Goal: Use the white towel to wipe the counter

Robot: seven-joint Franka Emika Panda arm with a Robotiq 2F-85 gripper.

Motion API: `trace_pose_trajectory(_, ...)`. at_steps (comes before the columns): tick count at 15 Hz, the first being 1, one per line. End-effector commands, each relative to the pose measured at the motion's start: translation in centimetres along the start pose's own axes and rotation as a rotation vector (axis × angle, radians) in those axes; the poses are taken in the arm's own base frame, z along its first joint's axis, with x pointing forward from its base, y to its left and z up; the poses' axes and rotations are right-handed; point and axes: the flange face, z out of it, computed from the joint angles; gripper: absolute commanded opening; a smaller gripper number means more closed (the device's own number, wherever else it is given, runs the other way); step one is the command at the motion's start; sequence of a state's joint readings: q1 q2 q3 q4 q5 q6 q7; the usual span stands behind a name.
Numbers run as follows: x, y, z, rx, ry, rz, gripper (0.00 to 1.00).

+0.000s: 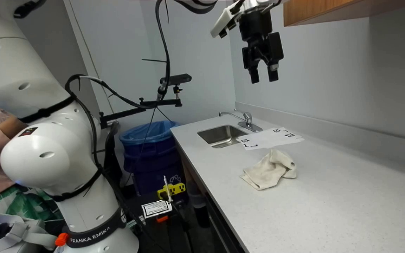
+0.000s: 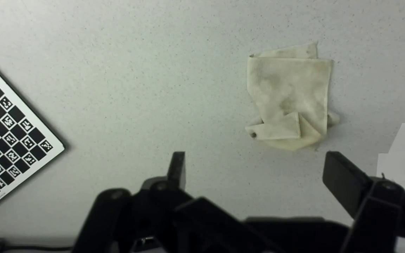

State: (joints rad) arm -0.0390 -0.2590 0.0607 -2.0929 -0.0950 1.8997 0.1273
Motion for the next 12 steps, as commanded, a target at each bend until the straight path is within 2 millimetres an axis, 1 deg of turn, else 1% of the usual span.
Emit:
trace_pose_trajectory(1,0.1,-0.4,0.4,-0.003,0.015,0.009,1.0)
trace_pose_trajectory(2,0.1,-0.5,0.8,-0.001,0.014,0.015,1.0)
trace_pose_trajectory(5,0.0,-1.4,3.4,0.007,-0.012,0.023,1.0)
trace_pose_trajectory(9,-0.2,-3.5,8.3,0.002,-0.039,0.025,1.0)
trace_pose_trajectory(12,0.5,-6.2,12.2,0.001,-0.023,0.037,1.0)
